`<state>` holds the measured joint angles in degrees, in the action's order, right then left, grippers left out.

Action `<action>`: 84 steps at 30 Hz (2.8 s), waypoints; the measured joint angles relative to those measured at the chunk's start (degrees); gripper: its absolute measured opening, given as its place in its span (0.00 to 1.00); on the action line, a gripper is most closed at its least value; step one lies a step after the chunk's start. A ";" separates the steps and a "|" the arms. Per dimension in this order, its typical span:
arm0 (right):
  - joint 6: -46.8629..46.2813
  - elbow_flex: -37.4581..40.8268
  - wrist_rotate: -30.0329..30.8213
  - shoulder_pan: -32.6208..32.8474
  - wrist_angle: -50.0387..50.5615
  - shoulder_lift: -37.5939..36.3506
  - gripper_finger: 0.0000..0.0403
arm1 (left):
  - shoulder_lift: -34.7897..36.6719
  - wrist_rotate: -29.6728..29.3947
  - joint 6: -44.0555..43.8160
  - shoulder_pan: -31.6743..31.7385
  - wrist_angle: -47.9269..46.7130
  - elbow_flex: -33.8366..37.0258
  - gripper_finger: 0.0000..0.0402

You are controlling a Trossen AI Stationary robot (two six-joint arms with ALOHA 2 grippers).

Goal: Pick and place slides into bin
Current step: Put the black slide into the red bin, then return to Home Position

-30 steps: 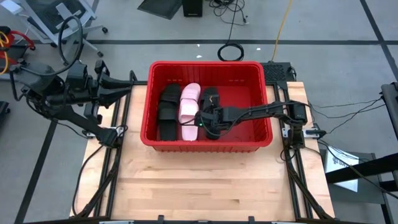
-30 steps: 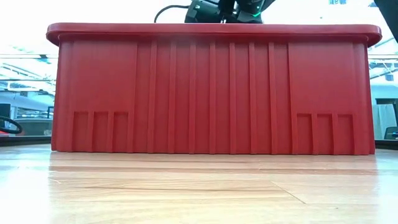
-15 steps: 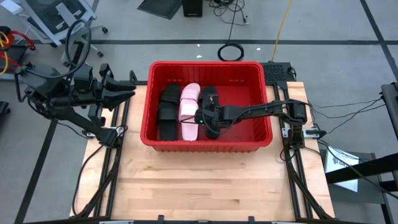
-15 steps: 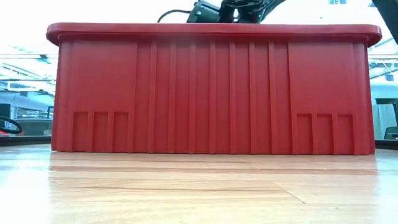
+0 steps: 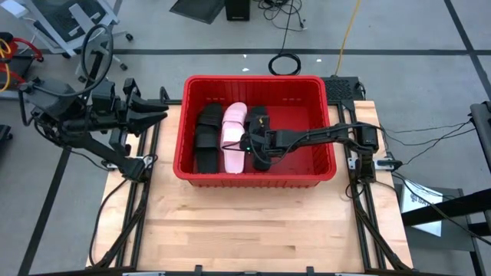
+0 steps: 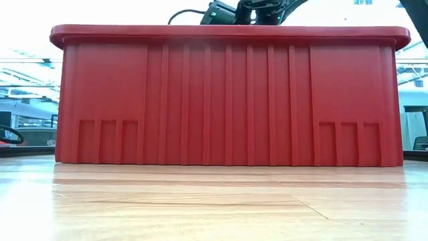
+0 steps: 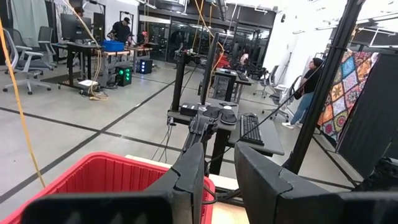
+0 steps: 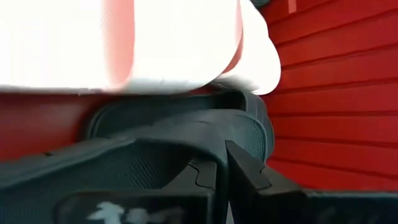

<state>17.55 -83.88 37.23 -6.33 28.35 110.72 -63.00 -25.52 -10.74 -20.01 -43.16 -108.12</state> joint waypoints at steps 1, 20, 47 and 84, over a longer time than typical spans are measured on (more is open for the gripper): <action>-0.82 0.00 -0.02 0.00 -0.34 0.00 0.03 | 0.00 0.00 0.00 0.00 -0.01 0.00 0.22; -4.88 0.02 -2.21 3.17 -0.26 0.13 0.33 | 0.00 0.02 0.24 0.00 -0.09 0.00 0.22; -1.74 0.02 -1.35 2.71 2.39 -4.57 0.54 | -0.09 -0.02 1.49 0.00 -0.37 0.00 0.22; -13.21 0.00 -10.01 6.82 4.51 -5.48 0.53 | -0.09 -0.04 3.14 0.00 -0.33 0.00 0.22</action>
<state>4.34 -83.88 27.22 0.49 32.86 105.24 -63.09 -25.56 -7.61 -20.01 -43.48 -108.12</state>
